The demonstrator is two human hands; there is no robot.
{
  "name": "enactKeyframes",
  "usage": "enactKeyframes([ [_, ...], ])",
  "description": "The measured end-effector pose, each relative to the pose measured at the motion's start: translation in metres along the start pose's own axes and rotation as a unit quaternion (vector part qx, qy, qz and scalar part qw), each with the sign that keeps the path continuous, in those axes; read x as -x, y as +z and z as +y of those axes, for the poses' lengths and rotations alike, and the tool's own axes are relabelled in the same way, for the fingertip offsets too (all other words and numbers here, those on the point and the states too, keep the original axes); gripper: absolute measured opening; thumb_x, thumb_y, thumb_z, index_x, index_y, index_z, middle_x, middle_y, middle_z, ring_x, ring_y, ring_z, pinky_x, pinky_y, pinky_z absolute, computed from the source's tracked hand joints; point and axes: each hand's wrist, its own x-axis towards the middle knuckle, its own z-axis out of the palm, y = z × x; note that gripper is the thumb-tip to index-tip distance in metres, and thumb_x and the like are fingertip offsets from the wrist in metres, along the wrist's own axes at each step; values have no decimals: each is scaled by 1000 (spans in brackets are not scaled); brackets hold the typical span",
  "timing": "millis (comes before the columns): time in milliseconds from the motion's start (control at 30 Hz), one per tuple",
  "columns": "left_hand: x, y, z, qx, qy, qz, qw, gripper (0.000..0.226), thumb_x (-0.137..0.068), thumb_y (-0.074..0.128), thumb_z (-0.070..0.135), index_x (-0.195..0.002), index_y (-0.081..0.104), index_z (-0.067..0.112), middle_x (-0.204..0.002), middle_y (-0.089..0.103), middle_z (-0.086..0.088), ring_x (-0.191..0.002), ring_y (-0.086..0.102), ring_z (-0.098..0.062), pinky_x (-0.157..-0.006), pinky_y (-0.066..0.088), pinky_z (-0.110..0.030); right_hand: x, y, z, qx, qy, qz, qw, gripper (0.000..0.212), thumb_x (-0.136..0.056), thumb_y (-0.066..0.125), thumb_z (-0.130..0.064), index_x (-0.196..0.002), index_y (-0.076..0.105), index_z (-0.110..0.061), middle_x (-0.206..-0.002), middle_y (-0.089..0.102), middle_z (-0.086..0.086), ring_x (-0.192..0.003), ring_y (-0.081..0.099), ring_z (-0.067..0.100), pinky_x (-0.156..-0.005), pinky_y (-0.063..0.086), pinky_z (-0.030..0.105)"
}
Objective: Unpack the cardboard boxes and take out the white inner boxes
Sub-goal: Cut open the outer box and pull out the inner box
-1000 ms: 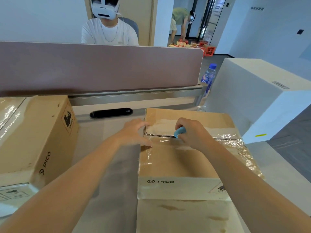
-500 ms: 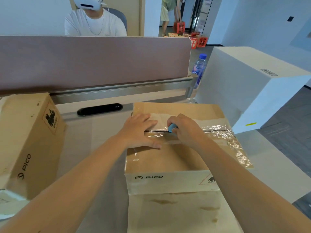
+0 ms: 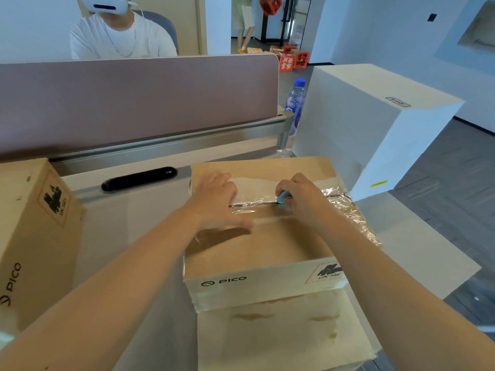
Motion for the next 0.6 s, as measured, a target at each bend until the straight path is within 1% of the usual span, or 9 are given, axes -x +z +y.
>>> enactKeyframes([
  [67,-10,3,14,15,12,-2,1000,92,-68,63,66,-140,34,15,-156,10,-5,-144,6,-23,-116,5,-35,1,0,-1,-3,4,4,1000,30,-84,52,6,-109,60,-8,-97,36,3,-87,42,19,-75,35,24],
  [100,-16,5,21,18,19,-3,1000,96,-70,62,65,-145,26,16,-157,9,-4,-144,4,-22,-116,4,-34,2,0,-1,-5,5,3,1000,29,-84,52,5,-109,60,-9,-98,37,4,-88,45,22,-77,36,25],
  [167,-25,8,33,21,30,-4,999,99,-72,60,66,-148,19,17,-157,8,-3,-144,4,-22,-116,3,-34,3,-1,-1,-11,9,1,1000,30,-85,53,4,-111,59,-9,-103,42,10,-94,50,26,-77,36,23],
  [300,-34,15,43,9,22,-15,1000,97,-72,55,70,-147,20,20,-157,10,-3,-144,7,-24,-117,7,-38,5,-2,-1,-13,14,-3,1000,30,-85,54,1,-112,59,-10,-108,44,12,-99,51,28,-80,38,26],
  [433,-33,20,41,-13,20,-12,1000,98,-71,52,74,-147,21,21,-157,8,-1,-144,6,-23,-116,5,-38,8,-4,6,7,21,3,1000,29,-85,55,-2,-113,57,-11,-113,46,13,-101,50,29,-88,43,36],
  [467,-33,21,40,-15,21,-12,1000,97,-71,52,73,-147,21,21,-157,7,-1,-144,6,-22,-116,5,-38,9,-5,9,17,24,4,1000,30,-85,54,-2,-113,56,-11,-114,45,12,-102,49,29,-88,43,35],
  [533,-35,21,40,-15,21,-13,1000,98,-71,53,72,-147,21,21,-157,7,-1,-144,6,-22,-117,5,-38,11,-8,16,37,30,8,999,30,-86,51,0,-114,56,-12,-115,45,11,-103,48,28,-84,38,31],
  [600,-36,21,40,-15,20,-11,1000,98,-70,56,72,-147,22,21,-157,8,-1,-144,6,-23,-117,5,-37,13,-12,23,48,41,10,998,29,-87,50,0,-113,55,-13,-115,44,9,-104,47,27,-80,34,29],
])
